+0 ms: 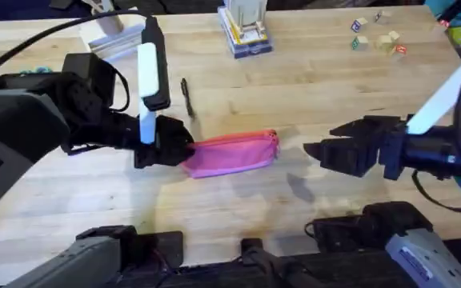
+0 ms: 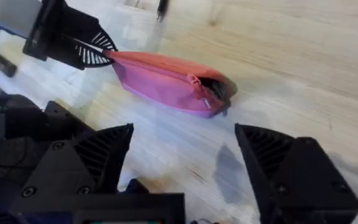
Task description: Unzip the bag, pick up the pens from the table one at a time and place them inside, then zip the bag closed.
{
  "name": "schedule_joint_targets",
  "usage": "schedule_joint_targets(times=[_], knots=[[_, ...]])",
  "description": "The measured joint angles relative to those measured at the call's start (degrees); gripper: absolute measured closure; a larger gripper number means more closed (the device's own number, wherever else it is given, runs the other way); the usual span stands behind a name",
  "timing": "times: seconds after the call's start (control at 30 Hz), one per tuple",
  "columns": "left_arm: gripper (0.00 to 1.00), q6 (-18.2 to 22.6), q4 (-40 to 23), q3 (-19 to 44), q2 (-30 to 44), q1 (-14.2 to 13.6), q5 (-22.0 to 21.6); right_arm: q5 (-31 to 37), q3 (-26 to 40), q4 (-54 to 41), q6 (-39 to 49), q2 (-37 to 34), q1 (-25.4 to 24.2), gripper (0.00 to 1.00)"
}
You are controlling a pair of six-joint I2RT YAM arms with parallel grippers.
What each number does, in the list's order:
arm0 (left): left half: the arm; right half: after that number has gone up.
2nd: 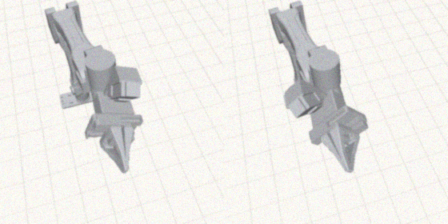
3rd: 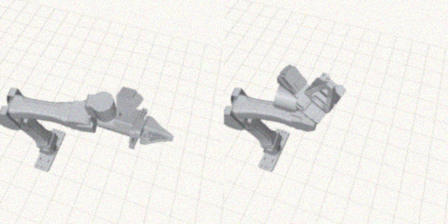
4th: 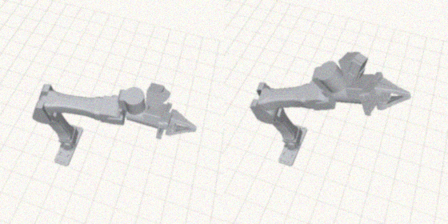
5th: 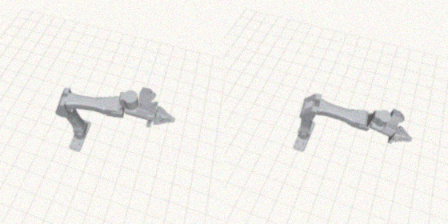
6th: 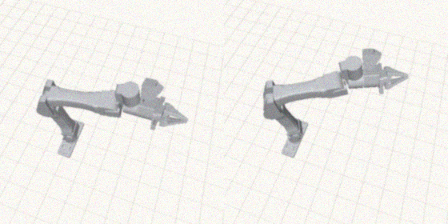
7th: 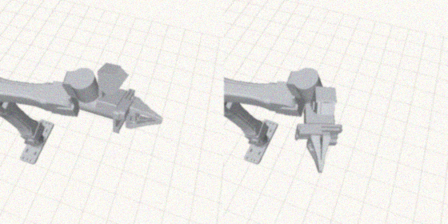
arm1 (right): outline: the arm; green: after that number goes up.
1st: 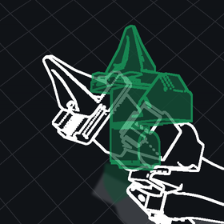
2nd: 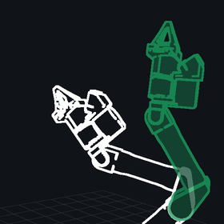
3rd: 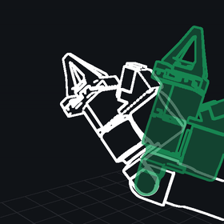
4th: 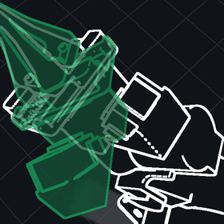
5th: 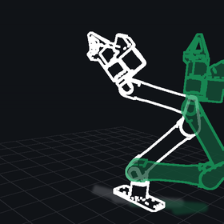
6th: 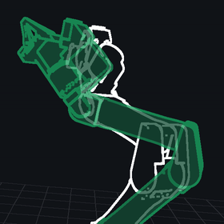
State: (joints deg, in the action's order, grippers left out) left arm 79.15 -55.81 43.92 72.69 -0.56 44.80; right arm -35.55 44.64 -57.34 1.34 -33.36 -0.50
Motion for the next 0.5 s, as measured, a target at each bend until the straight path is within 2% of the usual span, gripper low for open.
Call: schedule_joint_targets(times=[0.27,0.5], knots=[[0.959,0.0,0.0,0.0,0.0,0.0,0.0,0.4,0.0,-0.1,0.0,-0.1,0.8,0.004],[0.959,0.0,0.1,0.0,0.0,0.0,0.0,0.4,0.0,1.3,0.0,-3.6,3.1,0.004]])
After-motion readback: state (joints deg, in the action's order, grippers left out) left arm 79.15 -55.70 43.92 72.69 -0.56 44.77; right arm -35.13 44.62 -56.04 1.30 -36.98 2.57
